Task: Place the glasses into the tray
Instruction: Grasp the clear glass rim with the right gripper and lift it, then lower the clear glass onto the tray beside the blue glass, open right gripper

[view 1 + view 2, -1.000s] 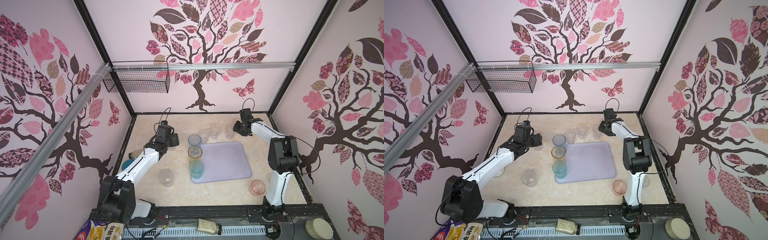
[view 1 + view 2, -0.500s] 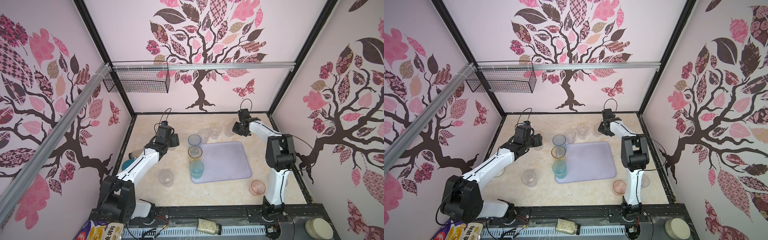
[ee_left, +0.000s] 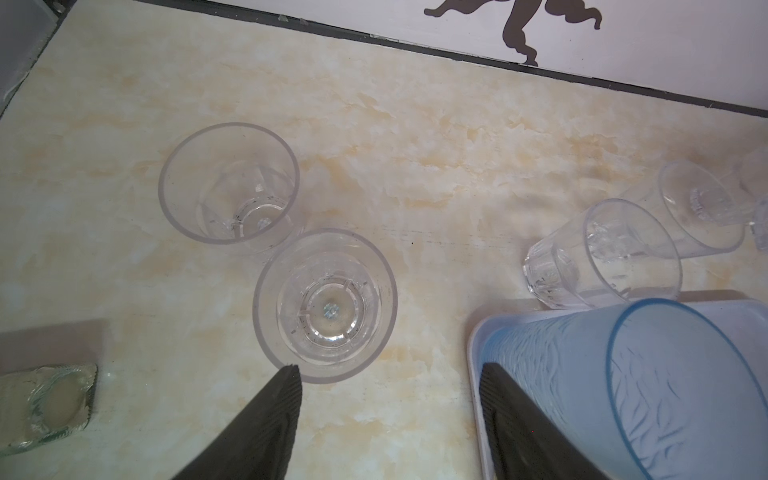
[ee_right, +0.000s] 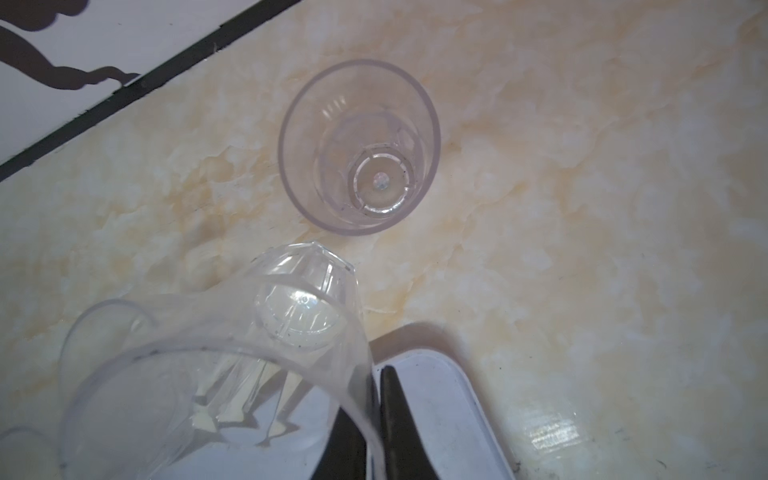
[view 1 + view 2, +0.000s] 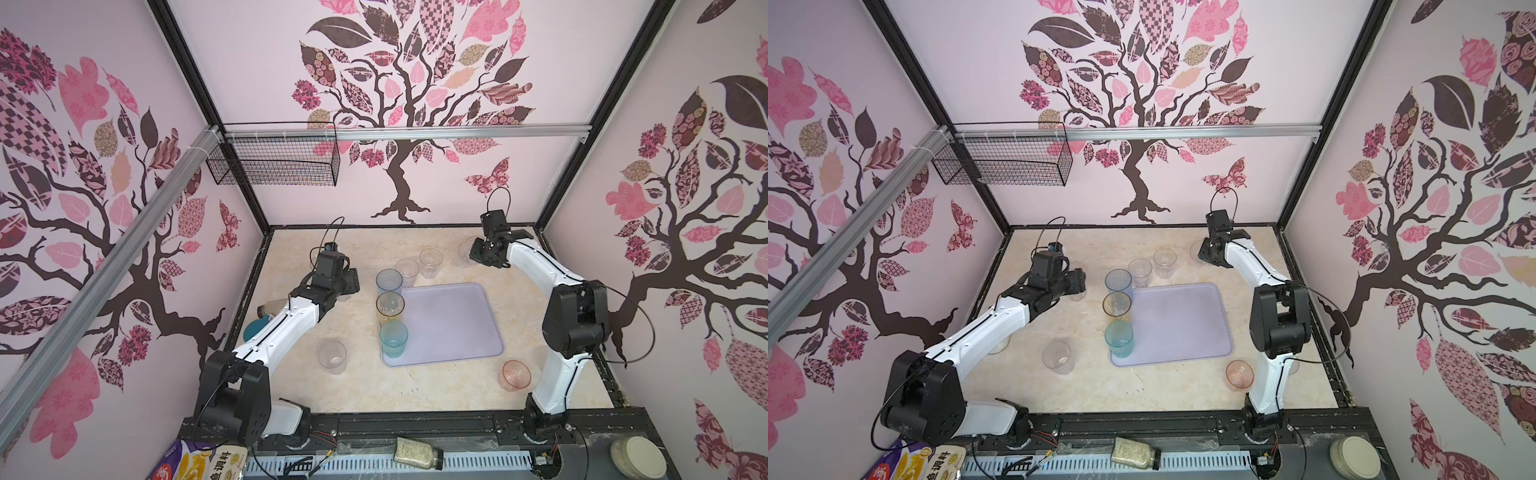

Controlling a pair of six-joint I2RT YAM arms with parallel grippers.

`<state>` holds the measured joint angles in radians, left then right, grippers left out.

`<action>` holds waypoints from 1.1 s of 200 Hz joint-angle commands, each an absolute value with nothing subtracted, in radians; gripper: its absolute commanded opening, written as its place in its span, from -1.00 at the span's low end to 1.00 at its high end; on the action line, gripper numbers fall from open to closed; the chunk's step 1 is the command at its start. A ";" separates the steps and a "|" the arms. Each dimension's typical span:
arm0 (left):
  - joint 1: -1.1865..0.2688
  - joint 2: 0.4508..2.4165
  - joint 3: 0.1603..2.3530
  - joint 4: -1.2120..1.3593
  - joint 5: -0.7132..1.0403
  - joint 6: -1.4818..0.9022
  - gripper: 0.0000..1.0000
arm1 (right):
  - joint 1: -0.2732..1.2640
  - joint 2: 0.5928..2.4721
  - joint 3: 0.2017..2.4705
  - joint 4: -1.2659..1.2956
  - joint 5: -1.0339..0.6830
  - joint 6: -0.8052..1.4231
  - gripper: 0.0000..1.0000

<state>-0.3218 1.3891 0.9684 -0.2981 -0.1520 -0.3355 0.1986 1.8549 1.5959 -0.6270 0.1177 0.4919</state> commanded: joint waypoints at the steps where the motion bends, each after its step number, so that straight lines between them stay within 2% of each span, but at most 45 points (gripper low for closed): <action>1: -0.326 1.372 0.945 -0.296 -0.171 -0.331 0.43 | 0.260 1.749 1.583 -0.713 0.120 0.450 -1.00; 58: -0.350 1.358 0.972 -0.352 -0.195 -0.315 0.44 | 0.393 1.720 1.566 -0.901 0.064 0.375 -1.00; 130: -0.354 1.378 0.937 -0.305 -0.193 -0.310 0.44 | 0.568 1.920 1.680 -0.909 0.081 0.382 -1.00; 220: -0.354 1.388 0.938 -0.297 -0.190 -0.302 0.44 | 0.583 2.060 1.741 -0.886 0.083 0.364 -1.00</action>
<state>-0.3508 1.3830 0.9661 -0.3229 -0.1825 -0.3134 0.5861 2.0220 1.6978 -0.8829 0.0658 0.3779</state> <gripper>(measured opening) 0.719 0.084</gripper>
